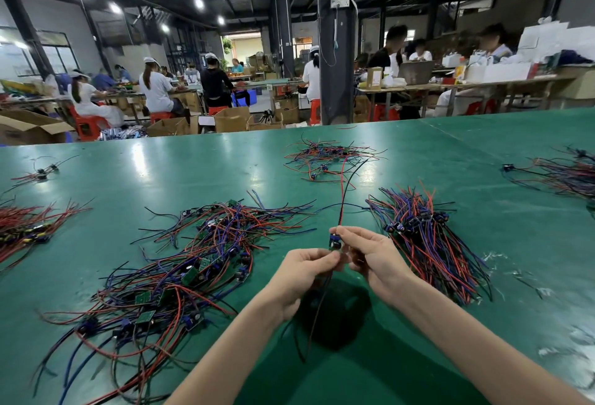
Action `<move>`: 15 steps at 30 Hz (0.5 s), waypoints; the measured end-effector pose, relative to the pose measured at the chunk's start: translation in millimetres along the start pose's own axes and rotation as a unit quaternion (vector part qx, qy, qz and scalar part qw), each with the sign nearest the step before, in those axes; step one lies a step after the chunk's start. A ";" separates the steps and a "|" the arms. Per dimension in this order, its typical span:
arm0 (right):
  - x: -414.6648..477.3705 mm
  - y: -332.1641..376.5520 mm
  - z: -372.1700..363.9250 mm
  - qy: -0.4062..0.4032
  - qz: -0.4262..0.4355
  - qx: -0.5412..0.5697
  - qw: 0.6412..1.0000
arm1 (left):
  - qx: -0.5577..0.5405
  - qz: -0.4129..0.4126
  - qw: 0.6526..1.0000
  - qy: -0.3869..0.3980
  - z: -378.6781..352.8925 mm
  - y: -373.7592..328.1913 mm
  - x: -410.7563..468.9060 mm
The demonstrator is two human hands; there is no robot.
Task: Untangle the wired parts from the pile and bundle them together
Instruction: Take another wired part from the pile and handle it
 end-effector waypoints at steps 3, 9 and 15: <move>-2.9 -1.1 -0.9 -0.015 0.010 -0.041 0.999 | -0.029 -0.002 0.999 -0.040 8.5 -1.4 -0.2; -15.8 -5.4 -25.3 0.036 0.021 -0.159 0.986 | -0.102 -0.006 0.992 -0.073 19.8 -4.7 2.2; -23.8 6.6 -31.1 0.052 0.101 -0.159 0.981 | -0.143 0.016 0.987 -0.065 15.0 4.6 4.6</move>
Point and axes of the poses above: each hand's wrist, its own x-axis towards the middle knuckle, its own z-axis out of the back of the hand, y = z × x, the point moved 10 cm from there along x, towards the middle knuckle, and after that the axes turned 10 degrees about -z, right-handed, at the moved point
